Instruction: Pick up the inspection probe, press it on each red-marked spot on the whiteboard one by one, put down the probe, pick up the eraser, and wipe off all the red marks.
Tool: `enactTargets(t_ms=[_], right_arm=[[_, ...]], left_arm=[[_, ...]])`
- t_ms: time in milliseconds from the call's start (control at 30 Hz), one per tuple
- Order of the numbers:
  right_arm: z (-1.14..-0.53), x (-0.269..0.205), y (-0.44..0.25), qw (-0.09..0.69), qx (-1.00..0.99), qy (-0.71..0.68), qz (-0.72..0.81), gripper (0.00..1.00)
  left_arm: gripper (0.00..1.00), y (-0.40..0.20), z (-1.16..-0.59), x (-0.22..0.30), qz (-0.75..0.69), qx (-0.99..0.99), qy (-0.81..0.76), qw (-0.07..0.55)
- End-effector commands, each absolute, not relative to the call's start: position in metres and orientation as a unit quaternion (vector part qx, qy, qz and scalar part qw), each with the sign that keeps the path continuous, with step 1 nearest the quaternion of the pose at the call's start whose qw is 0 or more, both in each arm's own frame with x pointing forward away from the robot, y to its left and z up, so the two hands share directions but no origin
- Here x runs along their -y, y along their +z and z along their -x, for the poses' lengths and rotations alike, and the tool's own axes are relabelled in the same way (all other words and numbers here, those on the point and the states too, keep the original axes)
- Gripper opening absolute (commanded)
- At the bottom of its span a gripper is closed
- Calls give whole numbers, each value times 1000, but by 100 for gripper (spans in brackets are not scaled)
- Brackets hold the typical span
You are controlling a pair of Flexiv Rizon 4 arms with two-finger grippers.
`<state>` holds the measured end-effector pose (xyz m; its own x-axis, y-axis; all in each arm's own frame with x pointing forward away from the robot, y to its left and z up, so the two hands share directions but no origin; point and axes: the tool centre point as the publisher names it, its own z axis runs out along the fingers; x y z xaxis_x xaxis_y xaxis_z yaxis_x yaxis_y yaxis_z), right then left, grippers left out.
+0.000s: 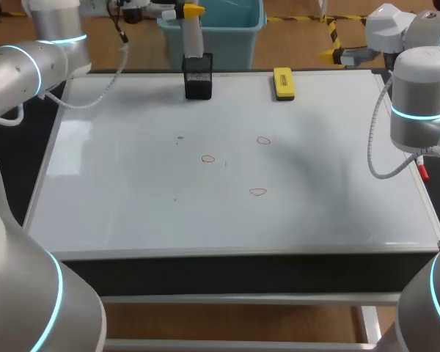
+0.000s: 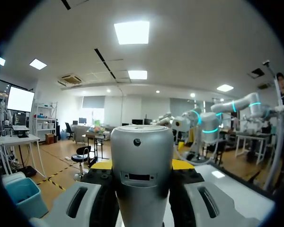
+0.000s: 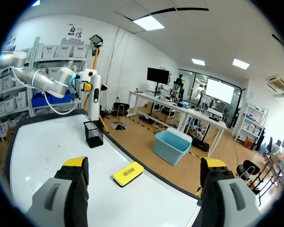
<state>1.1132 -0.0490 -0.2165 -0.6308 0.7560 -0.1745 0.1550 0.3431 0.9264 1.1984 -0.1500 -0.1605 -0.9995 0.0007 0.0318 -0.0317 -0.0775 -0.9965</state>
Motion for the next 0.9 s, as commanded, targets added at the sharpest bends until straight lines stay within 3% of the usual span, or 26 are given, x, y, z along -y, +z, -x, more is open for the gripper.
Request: enactTargets(t_ms=[33, 900], right_arm=[[-1114, 49, -216, 307, -760, 488, -300, 100], [-1114, 49, -216, 307, -760, 488, -300, 100]], left_arm=[[0, -142, -1180, 138, -63, 693, 717, -47], [0, -157, -1163, 6, -134, 689, 692, -166]])
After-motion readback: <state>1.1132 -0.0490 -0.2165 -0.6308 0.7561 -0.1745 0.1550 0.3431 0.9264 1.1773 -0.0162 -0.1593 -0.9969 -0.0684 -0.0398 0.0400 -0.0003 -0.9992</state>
